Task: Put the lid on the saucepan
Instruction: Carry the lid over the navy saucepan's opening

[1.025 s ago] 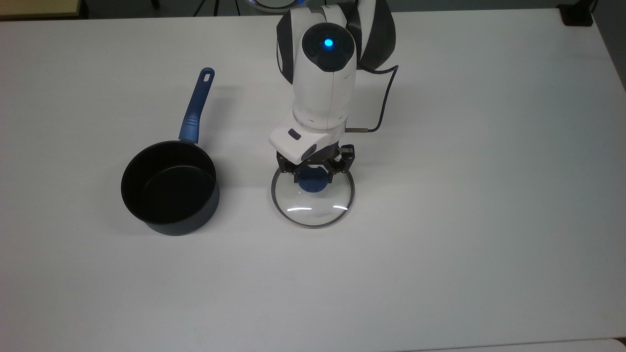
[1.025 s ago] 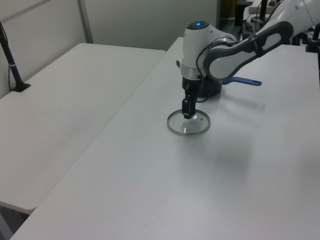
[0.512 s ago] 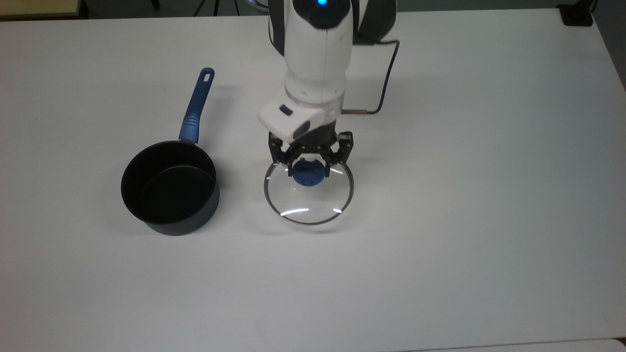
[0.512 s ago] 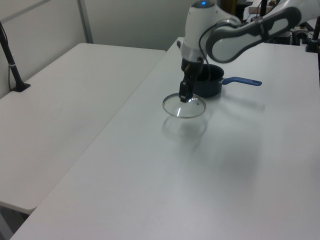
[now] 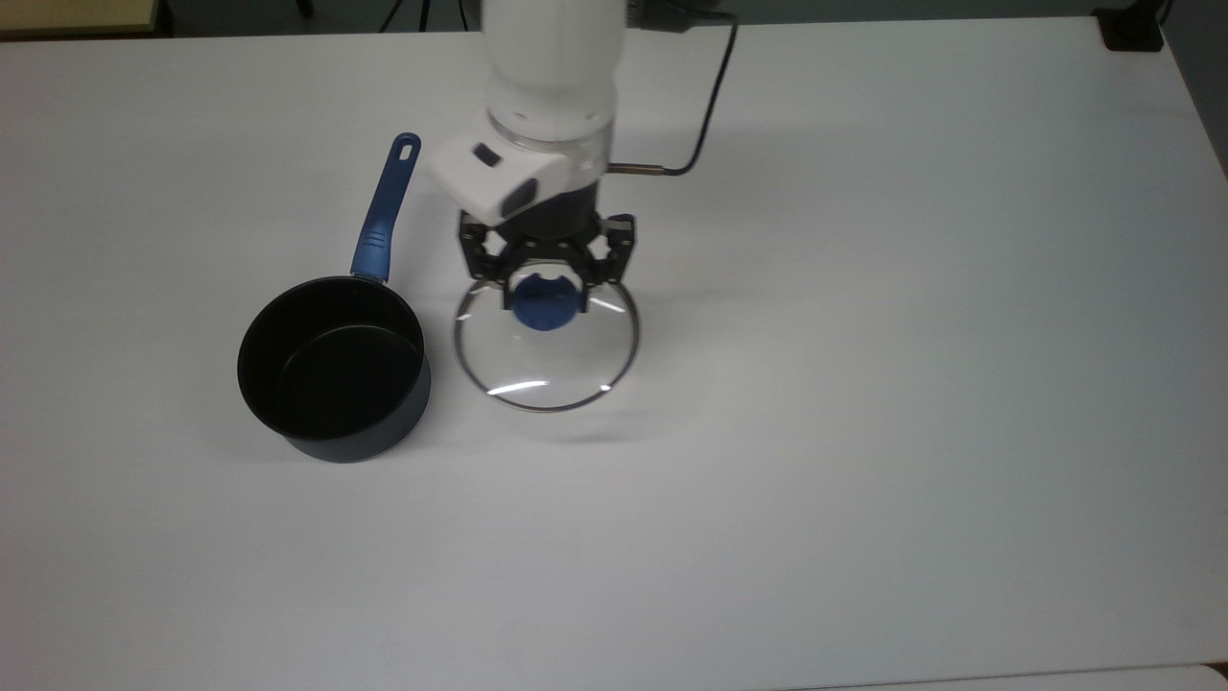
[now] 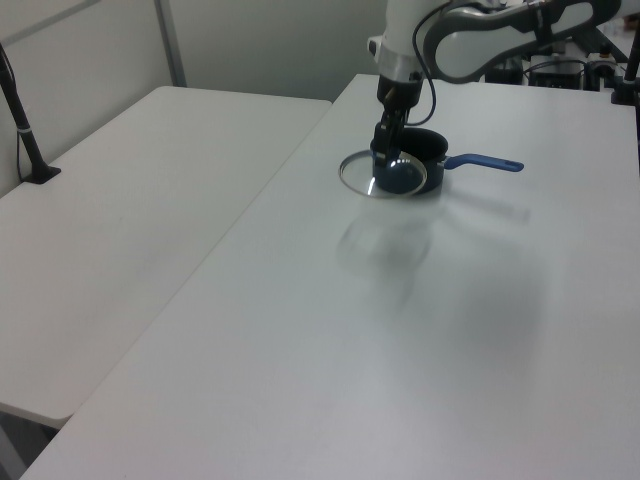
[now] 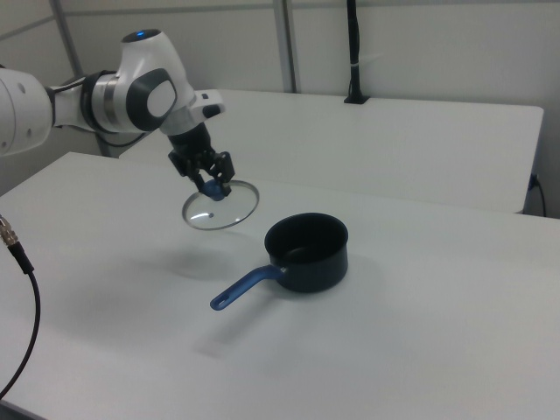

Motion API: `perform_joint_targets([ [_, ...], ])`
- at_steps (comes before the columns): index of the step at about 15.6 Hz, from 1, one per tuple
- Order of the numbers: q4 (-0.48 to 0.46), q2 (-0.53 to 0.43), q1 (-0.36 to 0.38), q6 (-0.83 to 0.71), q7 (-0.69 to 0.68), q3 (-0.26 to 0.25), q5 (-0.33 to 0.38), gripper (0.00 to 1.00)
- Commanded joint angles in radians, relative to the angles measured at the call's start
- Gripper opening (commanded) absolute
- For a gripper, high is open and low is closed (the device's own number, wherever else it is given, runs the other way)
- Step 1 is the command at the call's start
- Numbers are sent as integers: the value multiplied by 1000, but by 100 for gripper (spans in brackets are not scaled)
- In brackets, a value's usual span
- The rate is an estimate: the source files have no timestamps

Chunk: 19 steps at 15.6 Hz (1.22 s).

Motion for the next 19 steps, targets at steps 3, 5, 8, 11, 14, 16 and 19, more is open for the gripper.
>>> perform_joint_targets([
  [3, 45, -8, -16, -54, -106, -103, 3, 55],
  [5, 57, 18, -21, -48, -121, -135, 4, 55],
  [8, 109, 76, -45, -44, -129, -166, 12, 55],
  [11, 123, 104, -59, -41, -169, -202, 38, 55],
  [14, 123, 119, -82, -18, -191, -209, 62, 55],
  [16, 123, 131, -90, -7, -192, -213, 65, 55],
  [19, 123, 144, -96, 16, -192, -219, 75, 55],
])
